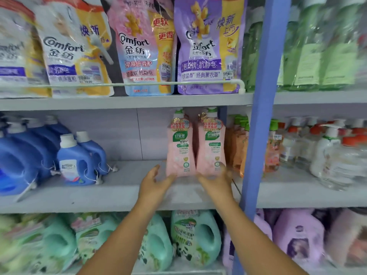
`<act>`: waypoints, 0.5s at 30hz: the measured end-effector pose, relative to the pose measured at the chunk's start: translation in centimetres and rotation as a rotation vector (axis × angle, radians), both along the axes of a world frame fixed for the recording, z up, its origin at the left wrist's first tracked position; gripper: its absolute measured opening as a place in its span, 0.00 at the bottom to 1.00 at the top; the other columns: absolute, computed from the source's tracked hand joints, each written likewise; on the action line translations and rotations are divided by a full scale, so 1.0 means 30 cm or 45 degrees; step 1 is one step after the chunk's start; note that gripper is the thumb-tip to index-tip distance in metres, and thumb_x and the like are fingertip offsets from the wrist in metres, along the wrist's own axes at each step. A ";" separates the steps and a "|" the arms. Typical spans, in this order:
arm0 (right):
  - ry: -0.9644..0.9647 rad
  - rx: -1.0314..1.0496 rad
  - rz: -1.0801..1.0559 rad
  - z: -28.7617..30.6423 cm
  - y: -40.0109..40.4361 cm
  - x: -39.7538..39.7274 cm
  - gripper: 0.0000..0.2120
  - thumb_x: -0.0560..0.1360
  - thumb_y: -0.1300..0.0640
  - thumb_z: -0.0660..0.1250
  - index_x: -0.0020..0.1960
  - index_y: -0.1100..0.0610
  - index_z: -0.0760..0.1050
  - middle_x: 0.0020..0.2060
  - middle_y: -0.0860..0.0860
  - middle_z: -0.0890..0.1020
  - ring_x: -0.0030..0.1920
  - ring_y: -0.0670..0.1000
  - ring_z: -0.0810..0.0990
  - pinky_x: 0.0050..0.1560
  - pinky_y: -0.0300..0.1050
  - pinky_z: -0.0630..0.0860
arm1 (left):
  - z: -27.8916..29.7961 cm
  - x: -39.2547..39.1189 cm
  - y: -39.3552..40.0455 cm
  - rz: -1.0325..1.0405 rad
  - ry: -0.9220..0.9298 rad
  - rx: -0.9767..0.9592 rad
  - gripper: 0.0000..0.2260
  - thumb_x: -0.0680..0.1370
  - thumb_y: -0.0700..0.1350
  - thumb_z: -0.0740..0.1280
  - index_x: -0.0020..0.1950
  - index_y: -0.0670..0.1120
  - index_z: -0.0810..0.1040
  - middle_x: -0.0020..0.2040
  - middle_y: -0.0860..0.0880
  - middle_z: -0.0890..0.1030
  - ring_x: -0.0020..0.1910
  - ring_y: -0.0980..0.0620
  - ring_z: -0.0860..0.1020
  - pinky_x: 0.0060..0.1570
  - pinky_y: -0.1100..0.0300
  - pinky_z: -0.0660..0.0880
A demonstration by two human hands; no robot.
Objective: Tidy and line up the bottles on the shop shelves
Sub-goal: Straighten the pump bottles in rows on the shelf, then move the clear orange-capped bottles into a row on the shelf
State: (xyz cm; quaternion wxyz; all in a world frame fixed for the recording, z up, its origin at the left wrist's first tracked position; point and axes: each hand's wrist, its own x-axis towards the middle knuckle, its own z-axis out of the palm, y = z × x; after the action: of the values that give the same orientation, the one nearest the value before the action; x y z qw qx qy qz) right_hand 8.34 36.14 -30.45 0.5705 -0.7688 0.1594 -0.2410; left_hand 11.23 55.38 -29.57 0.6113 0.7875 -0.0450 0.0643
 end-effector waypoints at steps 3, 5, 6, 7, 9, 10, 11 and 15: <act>-0.046 -0.016 0.108 0.019 0.049 -0.161 0.41 0.73 0.44 0.76 0.80 0.47 0.60 0.74 0.46 0.64 0.72 0.48 0.68 0.68 0.42 0.67 | -0.005 -0.109 0.058 0.011 -0.045 -0.030 0.38 0.73 0.62 0.76 0.80 0.54 0.66 0.78 0.51 0.69 0.71 0.50 0.72 0.67 0.48 0.74; -0.063 0.013 0.171 0.024 0.051 -0.281 0.36 0.74 0.43 0.75 0.77 0.43 0.63 0.71 0.40 0.69 0.67 0.44 0.73 0.59 0.38 0.72 | -0.004 -0.194 0.073 -0.002 -0.069 -0.052 0.37 0.73 0.63 0.75 0.79 0.56 0.67 0.76 0.54 0.70 0.68 0.52 0.73 0.66 0.45 0.75; -0.064 0.033 0.181 0.026 0.043 -0.340 0.33 0.75 0.43 0.75 0.76 0.42 0.65 0.68 0.38 0.72 0.63 0.40 0.75 0.54 0.35 0.73 | -0.003 -0.238 0.069 -0.022 -0.076 -0.082 0.35 0.74 0.61 0.75 0.78 0.58 0.68 0.76 0.54 0.71 0.66 0.53 0.74 0.65 0.46 0.75; -0.065 0.055 0.173 0.029 0.025 -0.397 0.30 0.75 0.43 0.75 0.74 0.41 0.67 0.65 0.37 0.75 0.60 0.37 0.76 0.50 0.33 0.73 | 0.000 -0.283 0.058 -0.060 -0.071 -0.132 0.32 0.74 0.60 0.75 0.77 0.59 0.69 0.74 0.56 0.72 0.65 0.54 0.74 0.63 0.47 0.76; -0.064 0.105 0.136 0.031 -0.031 -0.496 0.26 0.76 0.45 0.74 0.71 0.42 0.70 0.62 0.38 0.78 0.56 0.35 0.78 0.47 0.33 0.76 | 0.016 -0.373 0.014 -0.161 -0.046 -0.224 0.27 0.75 0.59 0.75 0.73 0.64 0.71 0.69 0.58 0.75 0.62 0.56 0.78 0.55 0.54 0.76; -0.059 0.121 0.117 0.031 -0.067 -0.538 0.24 0.76 0.46 0.74 0.70 0.42 0.71 0.61 0.39 0.78 0.56 0.36 0.79 0.47 0.34 0.77 | 0.025 -0.413 -0.019 -0.215 -0.032 -0.254 0.24 0.76 0.58 0.74 0.70 0.66 0.72 0.67 0.60 0.75 0.60 0.58 0.79 0.49 0.57 0.76; -0.056 0.132 0.092 0.030 -0.109 -0.577 0.23 0.76 0.46 0.74 0.69 0.42 0.71 0.61 0.40 0.79 0.56 0.39 0.80 0.47 0.36 0.77 | 0.035 -0.450 -0.060 -0.268 -0.021 -0.279 0.21 0.76 0.58 0.74 0.66 0.69 0.73 0.65 0.61 0.76 0.58 0.59 0.79 0.45 0.60 0.75; -0.066 0.172 -0.048 0.014 -0.314 -0.706 0.19 0.77 0.48 0.73 0.65 0.41 0.72 0.59 0.43 0.81 0.52 0.39 0.82 0.48 0.37 0.79 | 0.045 -0.557 -0.267 -0.447 -0.006 -0.285 0.21 0.76 0.57 0.74 0.68 0.64 0.74 0.64 0.61 0.77 0.51 0.66 0.80 0.44 0.64 0.74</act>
State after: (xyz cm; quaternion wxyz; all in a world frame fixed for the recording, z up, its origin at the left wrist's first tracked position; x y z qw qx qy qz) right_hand -12.86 26.73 -30.04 0.6205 -0.7188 0.1752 -0.2602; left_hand -5.49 47.38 -28.22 0.6968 0.6945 -0.1755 -0.0368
